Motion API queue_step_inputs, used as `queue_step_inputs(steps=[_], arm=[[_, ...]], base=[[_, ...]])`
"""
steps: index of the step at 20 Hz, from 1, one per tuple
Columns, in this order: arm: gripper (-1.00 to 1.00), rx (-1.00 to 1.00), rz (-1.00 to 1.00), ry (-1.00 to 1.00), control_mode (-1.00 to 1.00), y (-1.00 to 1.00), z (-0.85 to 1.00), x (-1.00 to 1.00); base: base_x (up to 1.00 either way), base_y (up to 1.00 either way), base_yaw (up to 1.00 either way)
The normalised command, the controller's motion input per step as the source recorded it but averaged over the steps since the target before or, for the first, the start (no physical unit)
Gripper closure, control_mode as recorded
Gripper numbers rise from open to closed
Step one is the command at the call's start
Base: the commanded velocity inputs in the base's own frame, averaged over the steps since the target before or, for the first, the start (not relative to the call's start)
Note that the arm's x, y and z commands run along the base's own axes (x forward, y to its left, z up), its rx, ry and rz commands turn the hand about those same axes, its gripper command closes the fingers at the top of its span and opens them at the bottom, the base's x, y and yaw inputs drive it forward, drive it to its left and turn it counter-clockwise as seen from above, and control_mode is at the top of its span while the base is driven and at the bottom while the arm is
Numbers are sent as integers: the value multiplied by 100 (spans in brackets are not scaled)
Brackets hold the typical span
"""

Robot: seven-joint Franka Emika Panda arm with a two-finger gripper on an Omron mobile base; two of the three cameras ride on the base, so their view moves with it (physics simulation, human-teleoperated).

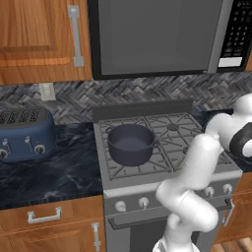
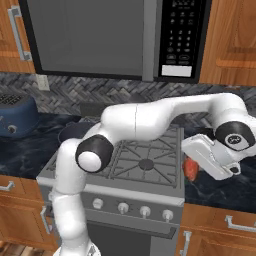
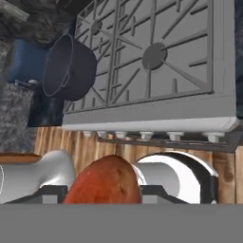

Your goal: Turn on the burner for the pot on the stove. Wait thirty seconds for the pot to heat up. Then add the sweet potato to the pot.

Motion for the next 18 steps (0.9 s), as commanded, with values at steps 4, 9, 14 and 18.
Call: queue_step_inputs(steps=[4, 9, 14, 18], arm=[[100, -26, 0, -16, -100, 100, 23, -55], [100, -29, 0, -13, -100, 100, 66, -7], [100, -28, 0, -7, -100, 100, 83, -1], [100, -24, 0, 0, -100, 100, 52, -11]], base=[[0, 0, 0], [0, 0, 0], [0, 0, 0], [0, 0, 0]])
